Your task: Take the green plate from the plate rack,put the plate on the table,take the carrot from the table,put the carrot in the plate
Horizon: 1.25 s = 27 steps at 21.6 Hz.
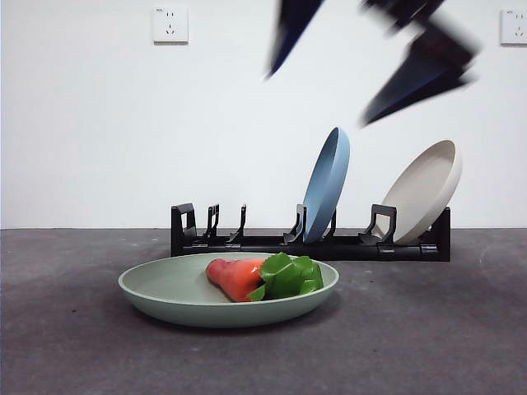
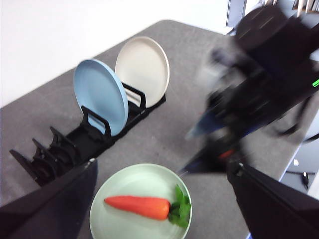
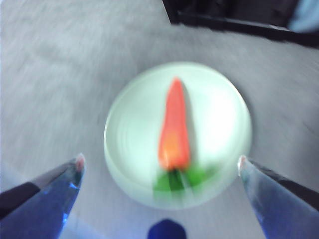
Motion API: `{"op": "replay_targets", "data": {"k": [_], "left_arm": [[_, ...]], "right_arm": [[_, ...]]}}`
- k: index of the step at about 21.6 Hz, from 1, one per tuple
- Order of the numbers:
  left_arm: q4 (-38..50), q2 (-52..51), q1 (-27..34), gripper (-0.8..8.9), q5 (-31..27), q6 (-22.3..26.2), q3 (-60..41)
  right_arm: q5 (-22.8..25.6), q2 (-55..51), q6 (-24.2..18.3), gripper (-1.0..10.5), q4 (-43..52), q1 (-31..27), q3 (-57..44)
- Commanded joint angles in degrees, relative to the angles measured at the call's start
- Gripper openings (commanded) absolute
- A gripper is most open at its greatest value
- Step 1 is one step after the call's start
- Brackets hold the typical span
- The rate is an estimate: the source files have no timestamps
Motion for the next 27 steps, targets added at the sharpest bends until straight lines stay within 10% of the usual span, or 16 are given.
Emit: {"op": "replay_targets", "data": {"k": [1,7,12,27], "left_arm": [[-1.73,-0.11,-0.11,4.39,0.04,-0.63,-0.22],[-7.45,-0.11,-0.11,4.30,2.29,-4.17,-0.22],[-11.67,-0.11,-0.11,-0.28,6.67,-6.64,-0.22],[-13.46,0.09,-0.11,-0.04,6.10,-6.58,-0.22]], "right_arm": [[-0.09,-9.09,-1.49,5.4,-12.07,0.13,0.15],[-7.04,-25.16,-0.11,4.8,-30.95,0.13,0.15],[-7.56,-27.08,-0.17,0.0,-38.14,0.13,0.15],[-7.13,-27.08,-0.42,0.0,-37.75,0.11,0.15]]}}
